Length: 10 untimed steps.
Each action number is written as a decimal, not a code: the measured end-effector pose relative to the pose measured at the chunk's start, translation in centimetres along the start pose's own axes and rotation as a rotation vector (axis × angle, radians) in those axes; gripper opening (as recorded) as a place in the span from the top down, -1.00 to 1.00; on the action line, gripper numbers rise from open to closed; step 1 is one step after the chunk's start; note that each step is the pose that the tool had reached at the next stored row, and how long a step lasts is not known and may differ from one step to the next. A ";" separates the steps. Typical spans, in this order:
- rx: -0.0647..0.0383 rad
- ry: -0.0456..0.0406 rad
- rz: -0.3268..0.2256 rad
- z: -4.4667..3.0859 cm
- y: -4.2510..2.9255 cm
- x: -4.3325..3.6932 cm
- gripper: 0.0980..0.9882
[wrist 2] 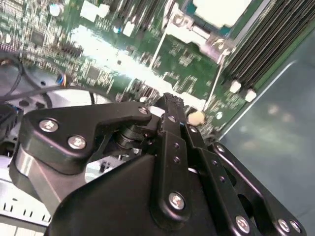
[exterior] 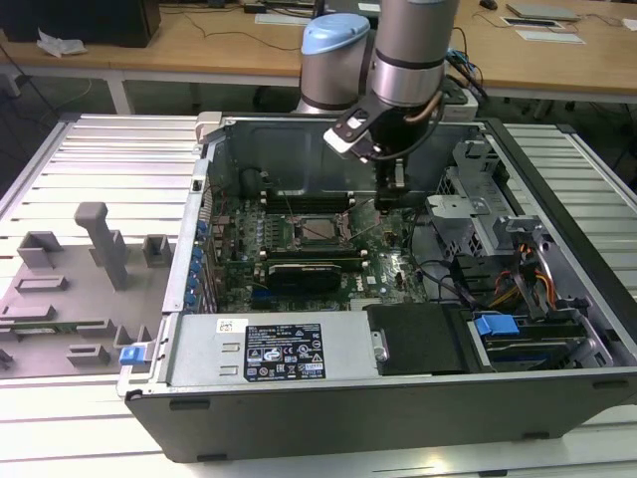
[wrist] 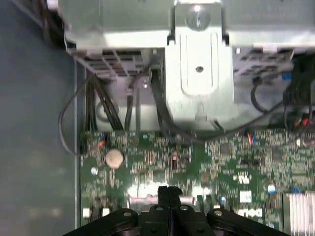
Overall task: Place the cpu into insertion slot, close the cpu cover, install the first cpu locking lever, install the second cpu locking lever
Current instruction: 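Close the cpu cover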
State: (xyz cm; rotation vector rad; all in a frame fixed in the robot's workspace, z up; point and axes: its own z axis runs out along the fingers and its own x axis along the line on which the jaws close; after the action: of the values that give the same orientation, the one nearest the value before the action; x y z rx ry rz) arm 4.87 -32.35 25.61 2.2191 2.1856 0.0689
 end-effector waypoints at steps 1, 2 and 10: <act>0.000 0.0001 0.000 0.02 0.32 0.00 0.98; 0.000 0.0004 0.000 0.05 0.62 0.02 0.98; 0.010 0.0000 0.000 1.17 0.89 0.00 0.98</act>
State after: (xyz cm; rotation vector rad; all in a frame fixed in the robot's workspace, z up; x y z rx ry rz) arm 5.82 -32.35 24.49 2.2245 2.1908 0.0580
